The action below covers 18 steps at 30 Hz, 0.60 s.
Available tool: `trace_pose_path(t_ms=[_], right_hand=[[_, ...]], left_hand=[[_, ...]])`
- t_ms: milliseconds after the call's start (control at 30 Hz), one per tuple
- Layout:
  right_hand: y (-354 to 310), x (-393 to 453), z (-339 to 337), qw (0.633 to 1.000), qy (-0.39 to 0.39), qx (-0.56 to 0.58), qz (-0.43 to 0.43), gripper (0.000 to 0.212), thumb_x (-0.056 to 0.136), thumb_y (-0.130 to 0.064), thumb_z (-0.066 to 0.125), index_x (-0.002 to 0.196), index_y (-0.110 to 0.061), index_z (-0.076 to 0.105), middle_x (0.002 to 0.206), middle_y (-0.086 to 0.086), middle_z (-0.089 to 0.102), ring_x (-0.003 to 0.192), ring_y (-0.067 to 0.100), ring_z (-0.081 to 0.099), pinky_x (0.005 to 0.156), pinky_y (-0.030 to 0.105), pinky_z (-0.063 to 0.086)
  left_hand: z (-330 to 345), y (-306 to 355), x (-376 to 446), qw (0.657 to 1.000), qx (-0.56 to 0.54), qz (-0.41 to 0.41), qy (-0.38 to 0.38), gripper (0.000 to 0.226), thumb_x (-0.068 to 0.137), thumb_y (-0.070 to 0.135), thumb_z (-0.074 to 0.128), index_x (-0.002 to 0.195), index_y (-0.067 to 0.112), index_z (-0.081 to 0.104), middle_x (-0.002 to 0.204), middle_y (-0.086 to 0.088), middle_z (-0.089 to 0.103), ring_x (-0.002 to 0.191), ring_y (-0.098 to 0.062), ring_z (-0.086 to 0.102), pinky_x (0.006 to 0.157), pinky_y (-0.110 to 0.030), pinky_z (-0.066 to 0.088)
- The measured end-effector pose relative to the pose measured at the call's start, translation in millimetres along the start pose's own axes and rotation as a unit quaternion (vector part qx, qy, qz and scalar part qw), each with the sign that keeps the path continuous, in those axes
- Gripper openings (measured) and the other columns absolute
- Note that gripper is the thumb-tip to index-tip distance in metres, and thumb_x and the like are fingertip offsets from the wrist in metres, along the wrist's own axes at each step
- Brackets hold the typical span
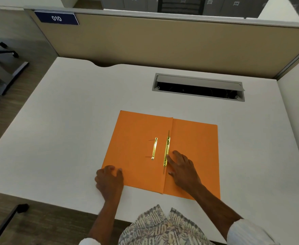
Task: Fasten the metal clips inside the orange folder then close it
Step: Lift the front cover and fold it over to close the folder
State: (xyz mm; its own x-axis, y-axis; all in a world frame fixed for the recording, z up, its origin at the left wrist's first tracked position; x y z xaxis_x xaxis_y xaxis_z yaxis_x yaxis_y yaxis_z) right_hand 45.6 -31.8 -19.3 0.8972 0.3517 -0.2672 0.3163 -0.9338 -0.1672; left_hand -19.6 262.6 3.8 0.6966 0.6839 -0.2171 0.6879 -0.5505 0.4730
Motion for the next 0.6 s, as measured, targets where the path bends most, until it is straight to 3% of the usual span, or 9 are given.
trace_pose_path(t_ms=[167,333,467,600], right_hand=[[-2,-14,13,0.999,-0.019,0.019,0.018,0.075,0.088,-0.048,0.064,0.15,-0.031,0.025,0.162,0.008,0.021,0.146,0.03,0.023,0.112,0.048,0.032],[-5,-11,14,0.999,-0.023,0.014,0.026,0.075,0.088,-0.046,0.065,0.15,-0.03,0.025,0.162,0.008,0.018,0.147,0.031,0.021,0.113,0.048,0.03],[-7,-9,16,0.999,-0.026,0.008,0.026,0.074,0.088,-0.045,0.065,0.149,-0.03,0.026,0.161,0.009,0.019,0.146,0.032,0.021,0.112,0.049,0.031],[-8,-8,13,0.999,-0.025,0.006,0.022,0.073,0.088,-0.044,0.066,0.149,-0.028,0.028,0.161,0.009,0.021,0.146,0.032,0.023,0.112,0.049,0.032]], left_hand=[[-10,-21,18,0.997,-0.02,-0.07,0.008,0.054,0.084,0.032,0.075,0.126,0.005,0.054,0.133,-0.023,0.049,0.122,-0.045,0.045,0.101,-0.061,0.038],[-14,-27,35,0.992,-0.06,-0.111,-0.01,0.055,0.088,0.04,0.07,0.128,0.006,0.054,0.131,-0.024,0.054,0.121,-0.045,0.05,0.101,-0.06,0.041],[-24,-35,52,0.981,-0.118,-0.152,-0.041,0.045,0.092,0.042,0.064,0.12,0.007,0.064,0.123,-0.019,0.064,0.115,-0.04,0.058,0.101,-0.055,0.044],[-46,-28,60,0.963,-0.238,-0.114,-0.057,0.025,0.092,0.037,0.064,0.095,0.012,0.07,0.094,-0.006,0.07,0.097,-0.031,0.064,0.082,-0.041,0.049]])
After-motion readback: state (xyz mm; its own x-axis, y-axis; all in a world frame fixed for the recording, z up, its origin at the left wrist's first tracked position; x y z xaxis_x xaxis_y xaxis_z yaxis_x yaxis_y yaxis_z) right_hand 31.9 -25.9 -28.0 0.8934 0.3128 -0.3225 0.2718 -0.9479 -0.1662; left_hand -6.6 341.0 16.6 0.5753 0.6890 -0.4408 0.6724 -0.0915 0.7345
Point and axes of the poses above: each hand's wrist, its own x-axis towards the middle knuckle, its own z-axis out of the palm, y = z × x, the point moved 7 cm from there along x, towards the middle knuckle
